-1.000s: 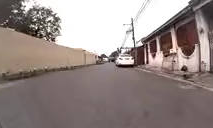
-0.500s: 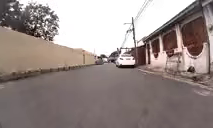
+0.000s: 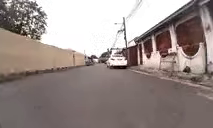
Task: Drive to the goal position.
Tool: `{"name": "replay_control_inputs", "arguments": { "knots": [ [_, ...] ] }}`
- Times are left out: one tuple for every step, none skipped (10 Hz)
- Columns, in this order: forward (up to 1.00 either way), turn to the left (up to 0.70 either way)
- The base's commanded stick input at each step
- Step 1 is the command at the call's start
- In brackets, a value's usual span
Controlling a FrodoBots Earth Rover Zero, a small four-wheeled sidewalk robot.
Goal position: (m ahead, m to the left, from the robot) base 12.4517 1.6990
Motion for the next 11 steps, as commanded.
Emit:
{"name": "replay_control_inputs", "arguments": {
  "knots": [
    [1.00,0.00],
    [1.00,0.00],
    [1.00,0.00],
    [1.00,0.00],
    [1.00,0.00],
    [1.00,0.00],
    [1.00,0.00],
    [1.00,0.00],
    [1.00,0.00],
    [1.00,0.00],
    [1.00,0.00]
  ]
}}
